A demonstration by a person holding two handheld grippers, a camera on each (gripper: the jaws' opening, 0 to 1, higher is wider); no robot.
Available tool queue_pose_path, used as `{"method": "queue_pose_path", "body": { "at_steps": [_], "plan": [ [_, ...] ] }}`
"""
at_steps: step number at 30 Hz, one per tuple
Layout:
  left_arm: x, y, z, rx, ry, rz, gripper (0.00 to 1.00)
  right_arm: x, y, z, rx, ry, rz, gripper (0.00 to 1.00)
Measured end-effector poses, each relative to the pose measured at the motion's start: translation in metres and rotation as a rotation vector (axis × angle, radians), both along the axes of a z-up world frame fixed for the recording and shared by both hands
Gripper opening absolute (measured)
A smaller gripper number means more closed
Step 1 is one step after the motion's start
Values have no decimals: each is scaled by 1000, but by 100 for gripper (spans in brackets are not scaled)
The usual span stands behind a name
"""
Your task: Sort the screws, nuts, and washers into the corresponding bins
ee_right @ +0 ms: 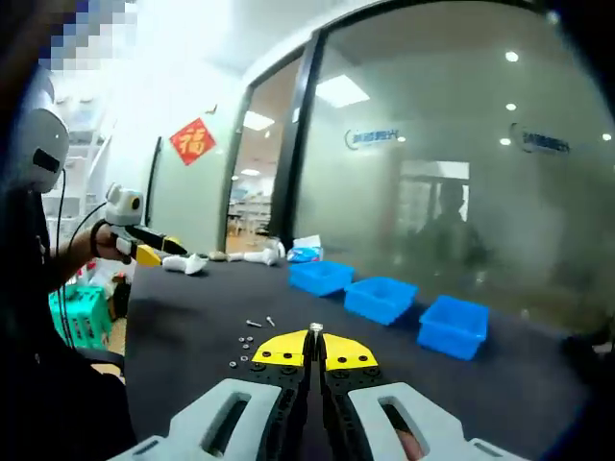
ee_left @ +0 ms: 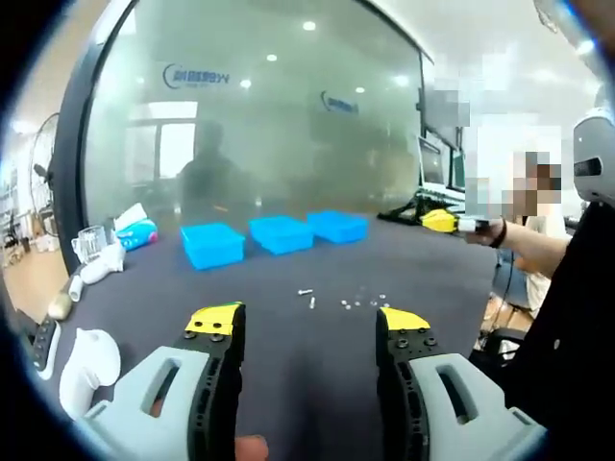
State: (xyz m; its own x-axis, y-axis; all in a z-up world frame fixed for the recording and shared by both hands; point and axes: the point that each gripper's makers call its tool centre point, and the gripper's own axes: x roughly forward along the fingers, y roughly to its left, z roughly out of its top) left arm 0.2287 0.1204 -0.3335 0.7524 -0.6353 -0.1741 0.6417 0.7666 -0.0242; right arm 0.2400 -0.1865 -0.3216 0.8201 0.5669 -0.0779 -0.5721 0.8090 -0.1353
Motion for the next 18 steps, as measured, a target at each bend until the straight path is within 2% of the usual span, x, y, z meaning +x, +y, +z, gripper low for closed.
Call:
{"method": "queue_pose_path", "body": {
  "at_steps": [6, 9, 12, 18],
  "plan": [
    [2, -5, 2, -1, -4, -5, 53, 4, -22, 11, 28, -51, -88, 1],
    [3, -7, 3, -1, -6, -11, 53, 11, -28, 15, 38, -57, -114, 1],
    [2, -9, 4, -3, -10, -15, 53, 20, -33, 17, 61, -38, -126, 1],
    [2, -10, 7, -7, -17, -15, 53, 51, -42, 24, 38, -38, -175, 1]
  ]
}}
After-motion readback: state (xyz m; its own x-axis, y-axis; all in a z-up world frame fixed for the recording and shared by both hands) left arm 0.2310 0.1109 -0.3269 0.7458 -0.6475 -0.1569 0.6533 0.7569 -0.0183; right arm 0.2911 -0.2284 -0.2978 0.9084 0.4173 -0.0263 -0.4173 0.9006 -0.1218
